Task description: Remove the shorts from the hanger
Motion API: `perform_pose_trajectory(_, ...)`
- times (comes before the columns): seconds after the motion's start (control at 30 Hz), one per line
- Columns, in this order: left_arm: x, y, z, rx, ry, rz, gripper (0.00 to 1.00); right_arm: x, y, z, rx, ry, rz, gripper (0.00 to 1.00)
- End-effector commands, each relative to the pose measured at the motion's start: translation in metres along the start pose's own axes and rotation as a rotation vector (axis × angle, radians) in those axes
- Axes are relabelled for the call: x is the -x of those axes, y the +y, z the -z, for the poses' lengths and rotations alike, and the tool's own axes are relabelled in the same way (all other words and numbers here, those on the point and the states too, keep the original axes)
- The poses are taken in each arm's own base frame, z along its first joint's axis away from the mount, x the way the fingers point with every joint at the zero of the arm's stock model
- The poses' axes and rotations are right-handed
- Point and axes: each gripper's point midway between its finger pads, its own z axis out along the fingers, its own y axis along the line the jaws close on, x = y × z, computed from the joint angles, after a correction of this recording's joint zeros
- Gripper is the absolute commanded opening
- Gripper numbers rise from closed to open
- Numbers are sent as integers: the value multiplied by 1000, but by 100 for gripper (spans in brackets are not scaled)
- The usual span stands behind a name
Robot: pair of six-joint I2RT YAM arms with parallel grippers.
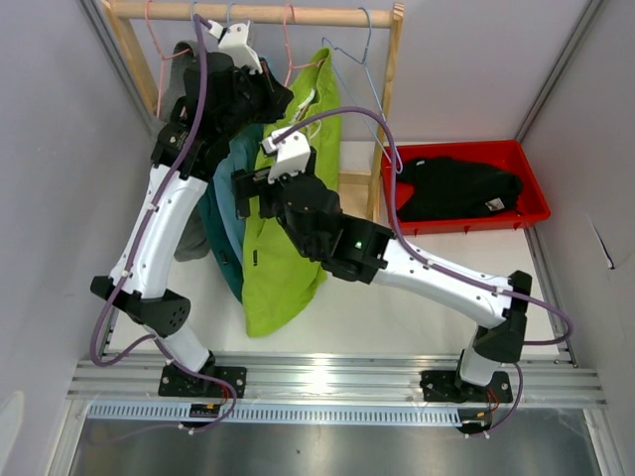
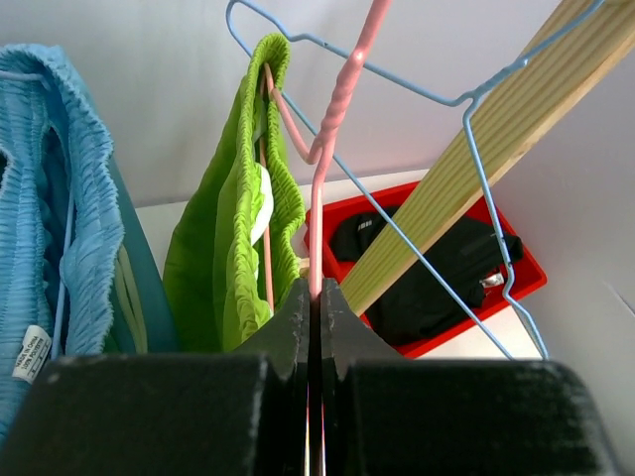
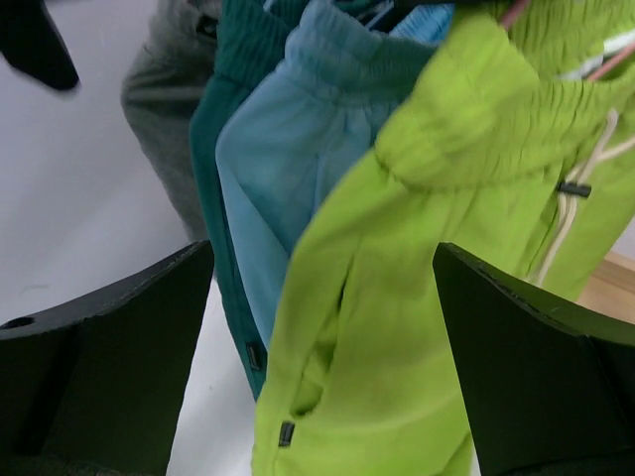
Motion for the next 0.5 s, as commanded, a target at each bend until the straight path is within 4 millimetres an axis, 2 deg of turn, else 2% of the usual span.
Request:
perform_pose_trajectory(0.0,57,-27,44,-96,-183,6,0,39,7,-6,-11,-92,-40,99)
perform_pose_trajectory(0.03,57,-28,46,-102,-184,4,0,41,6,-8,-25,-99,-43,99)
perform_pose_trajectory(0.23,62,-30,58,-110,-199,0,0,1,0,-18,-97,-24,-38,99)
perform_pose_trajectory(0.27,64,-31,60,-115,-204,1,0,-13,-1,-17,-102,7,-27,94)
perform_pose_trajectory(0.33,66,-32,62,-118,-209,4,0,-28,0,-14,-101,39,-37,86)
perform_pose_trajectory(0.37,66,-32,62,-120,-212,3,0,-48,4,-11,-93,74,-46,70)
perform_pose_trajectory(0.4,68,-32,63,-119,-217,5,0,-53,6,-6,-84,88,-51,55)
perform_pose_trajectory(0.43,69,-32,62,-118,-219,5,0,-61,8,-2,-81,101,-52,34)
perform_pose_trajectory(0.47,70,-31,62,-115,-220,5,0,-78,15,8,-81,131,-49,0)
